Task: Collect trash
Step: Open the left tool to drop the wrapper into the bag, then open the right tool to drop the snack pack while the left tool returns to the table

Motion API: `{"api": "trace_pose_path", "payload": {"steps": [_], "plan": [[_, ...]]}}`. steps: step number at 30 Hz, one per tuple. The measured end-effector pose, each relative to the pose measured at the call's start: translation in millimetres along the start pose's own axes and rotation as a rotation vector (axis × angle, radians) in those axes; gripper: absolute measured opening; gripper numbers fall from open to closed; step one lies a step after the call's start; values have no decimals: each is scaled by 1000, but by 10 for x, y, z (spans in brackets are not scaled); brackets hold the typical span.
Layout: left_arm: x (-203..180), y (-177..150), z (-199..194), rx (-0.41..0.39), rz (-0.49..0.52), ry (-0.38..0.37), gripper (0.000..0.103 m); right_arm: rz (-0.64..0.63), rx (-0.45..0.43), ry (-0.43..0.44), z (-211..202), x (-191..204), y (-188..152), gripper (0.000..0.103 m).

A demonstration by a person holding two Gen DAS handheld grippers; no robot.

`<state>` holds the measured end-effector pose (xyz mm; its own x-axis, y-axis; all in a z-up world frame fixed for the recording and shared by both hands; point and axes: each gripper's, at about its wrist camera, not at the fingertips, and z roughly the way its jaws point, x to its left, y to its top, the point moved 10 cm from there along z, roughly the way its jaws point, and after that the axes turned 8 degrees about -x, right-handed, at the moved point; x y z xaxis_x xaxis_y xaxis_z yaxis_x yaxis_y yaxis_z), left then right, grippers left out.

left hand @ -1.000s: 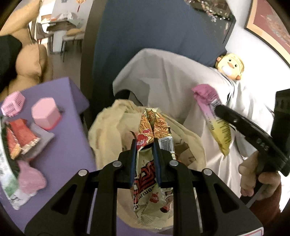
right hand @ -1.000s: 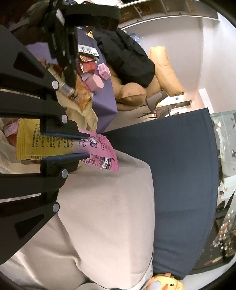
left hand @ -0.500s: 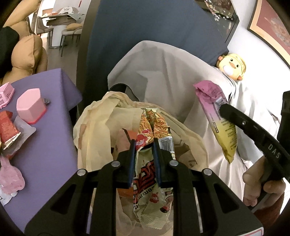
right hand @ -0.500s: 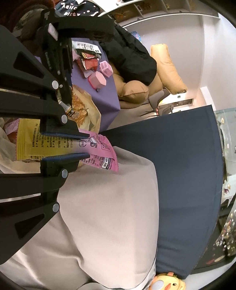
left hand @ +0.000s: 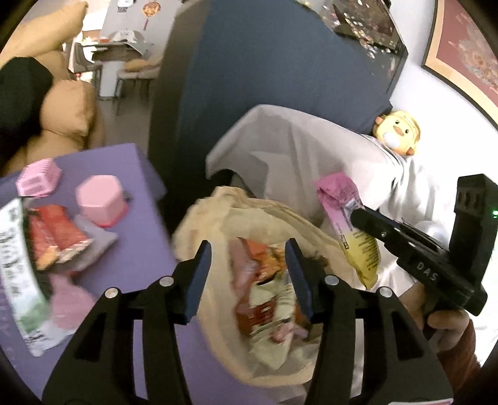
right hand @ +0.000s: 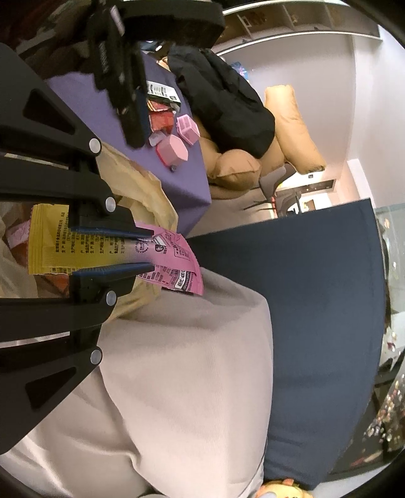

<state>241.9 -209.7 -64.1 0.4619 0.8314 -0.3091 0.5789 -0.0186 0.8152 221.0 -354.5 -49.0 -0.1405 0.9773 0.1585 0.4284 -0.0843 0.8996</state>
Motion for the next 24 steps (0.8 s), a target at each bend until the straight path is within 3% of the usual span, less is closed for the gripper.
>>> {"api": "trace_pose_path", "payload": {"steps": [7,12,19,24], "plan": [[627,5,-438,-45,-49,164,49,20,56,52,214,210,-160,16],[1033,-98,-665,-42,-97,231,52,-20,123,100,438,435,-361,16],[1552,-157,-1009,-80,-191,313,52,-14,330,36,837,307,-1093,16],[1867,-134,-1177,-114,-254,362,53,8,399,-23,942,175,-1287,16]]}}
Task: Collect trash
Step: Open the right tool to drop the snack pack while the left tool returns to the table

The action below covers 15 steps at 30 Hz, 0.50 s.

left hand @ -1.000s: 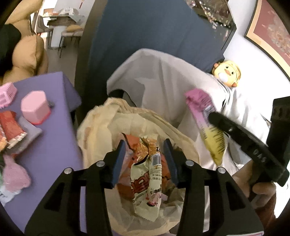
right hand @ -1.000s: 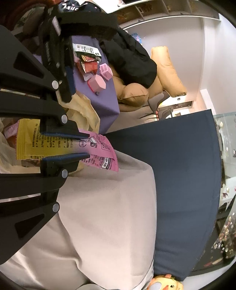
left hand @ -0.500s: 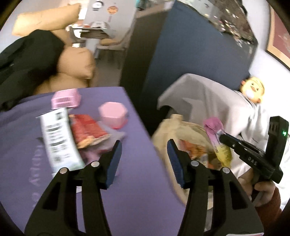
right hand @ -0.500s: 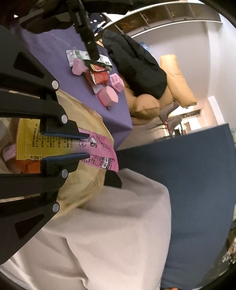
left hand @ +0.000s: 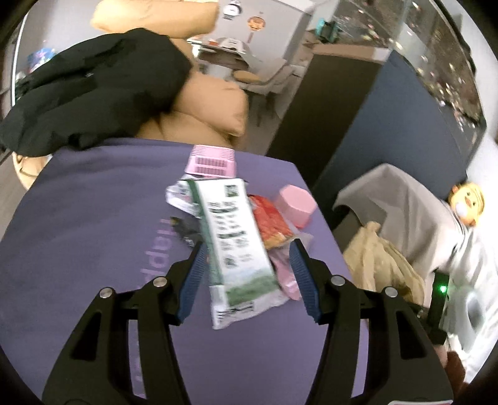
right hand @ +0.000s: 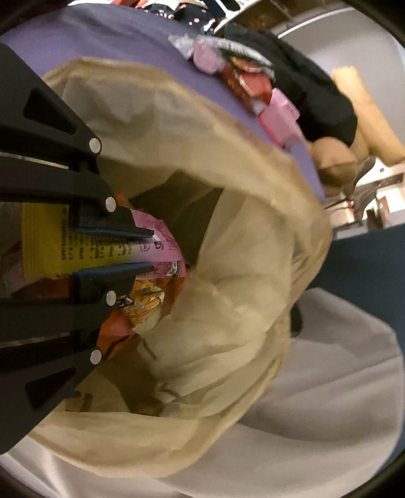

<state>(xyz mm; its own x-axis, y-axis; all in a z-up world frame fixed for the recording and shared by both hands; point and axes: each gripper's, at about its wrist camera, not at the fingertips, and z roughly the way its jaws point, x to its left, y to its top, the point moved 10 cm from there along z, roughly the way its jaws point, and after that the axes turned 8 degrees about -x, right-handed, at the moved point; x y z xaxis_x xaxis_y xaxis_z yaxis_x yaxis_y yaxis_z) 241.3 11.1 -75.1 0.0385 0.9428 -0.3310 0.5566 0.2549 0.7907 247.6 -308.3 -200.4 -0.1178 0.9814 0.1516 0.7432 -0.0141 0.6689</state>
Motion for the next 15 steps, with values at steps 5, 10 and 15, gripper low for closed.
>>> {"api": "trace_pose_path", "payload": {"steps": [5,10,15], "plan": [[160,-4,-26,3,-26,21,53,19,-17,22,-98,55,31,20],[262,-49,-43,12,-47,25,53,28,-63,40,-387,108,120,37],[359,-46,-78,5,-73,29,55,-5,-118,34,-670,221,273,37]]}}
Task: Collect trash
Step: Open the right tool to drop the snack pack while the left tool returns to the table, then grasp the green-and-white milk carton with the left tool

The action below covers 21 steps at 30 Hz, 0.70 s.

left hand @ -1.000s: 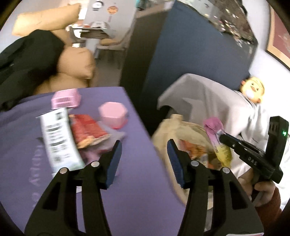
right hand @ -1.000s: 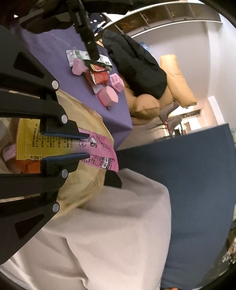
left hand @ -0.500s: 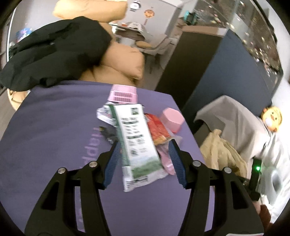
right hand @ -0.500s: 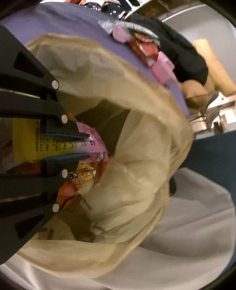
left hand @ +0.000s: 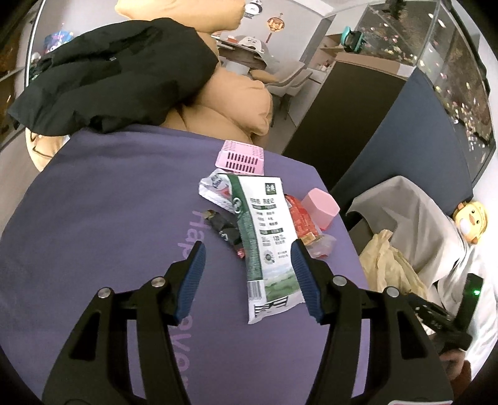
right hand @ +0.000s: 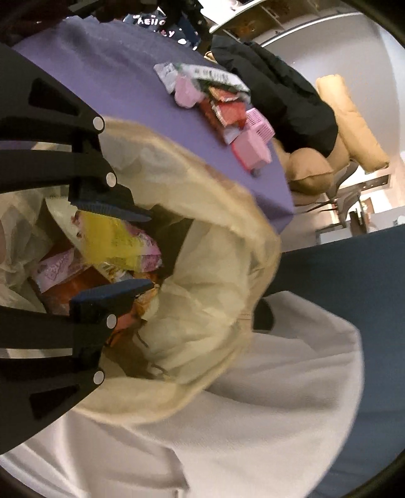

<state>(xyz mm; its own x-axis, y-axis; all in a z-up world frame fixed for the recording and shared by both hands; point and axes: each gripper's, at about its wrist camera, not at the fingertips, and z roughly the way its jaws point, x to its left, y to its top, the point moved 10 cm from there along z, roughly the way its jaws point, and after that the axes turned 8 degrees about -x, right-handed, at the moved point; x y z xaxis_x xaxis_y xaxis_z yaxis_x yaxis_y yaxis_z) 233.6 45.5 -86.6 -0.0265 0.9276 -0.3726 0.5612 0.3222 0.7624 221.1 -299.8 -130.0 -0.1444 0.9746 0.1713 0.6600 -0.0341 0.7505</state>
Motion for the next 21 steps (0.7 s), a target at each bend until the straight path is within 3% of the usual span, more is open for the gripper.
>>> {"api": "trace_pose_path", "payload": {"steps": [10,13,21], "plan": [[208,-4,-56,-3,-27,13,58,-117,-75,108,-32,762,318,38],[289,-15,-54,5,-38,26,58,-170,-96,161,8,1033,352,49],[286,-68,11,36,-44,0,58,-237,-37,229,257,1512,302,52]]}}
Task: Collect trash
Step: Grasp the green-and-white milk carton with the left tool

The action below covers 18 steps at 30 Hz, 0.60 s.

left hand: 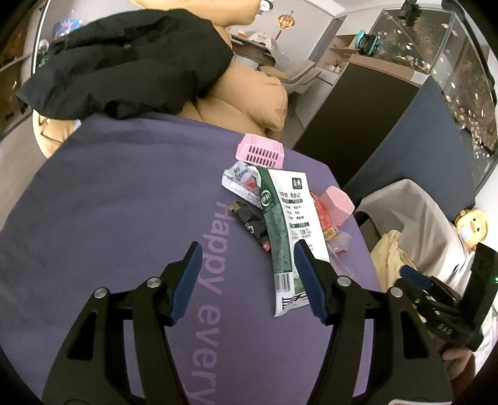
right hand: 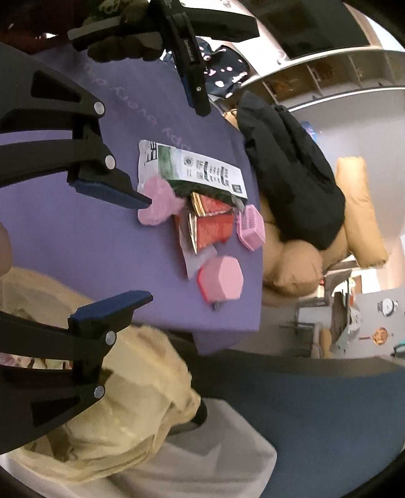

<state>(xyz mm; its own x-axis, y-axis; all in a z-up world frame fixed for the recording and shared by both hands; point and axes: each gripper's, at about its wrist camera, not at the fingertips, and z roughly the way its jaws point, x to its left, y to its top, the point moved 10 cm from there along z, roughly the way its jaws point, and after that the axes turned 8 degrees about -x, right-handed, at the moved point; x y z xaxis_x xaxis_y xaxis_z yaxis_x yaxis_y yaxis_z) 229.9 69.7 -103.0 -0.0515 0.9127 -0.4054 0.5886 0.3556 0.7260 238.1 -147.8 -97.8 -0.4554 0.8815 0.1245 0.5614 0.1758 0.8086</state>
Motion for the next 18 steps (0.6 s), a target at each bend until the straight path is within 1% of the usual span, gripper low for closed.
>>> {"api": "trace_pose_path", "payload": {"steps": [4,6,10,14,18], "plan": [[-90,-38,81,22,28,-14,58,-2,4,-18,110,20,34,52],[-143,-48,123,32,33,-22,58,4,12,-48,143,-17,48,52],[-306,-52,266,55,47,-41,58,12,20,-75,180,-67,37,52],[-443,-43,456,67,69,-15,58,18,42,-111,209,-139,-32,52],[-568,-63,668,94,94,26,58,57,55,-112,203,-226,-94,52]]}}
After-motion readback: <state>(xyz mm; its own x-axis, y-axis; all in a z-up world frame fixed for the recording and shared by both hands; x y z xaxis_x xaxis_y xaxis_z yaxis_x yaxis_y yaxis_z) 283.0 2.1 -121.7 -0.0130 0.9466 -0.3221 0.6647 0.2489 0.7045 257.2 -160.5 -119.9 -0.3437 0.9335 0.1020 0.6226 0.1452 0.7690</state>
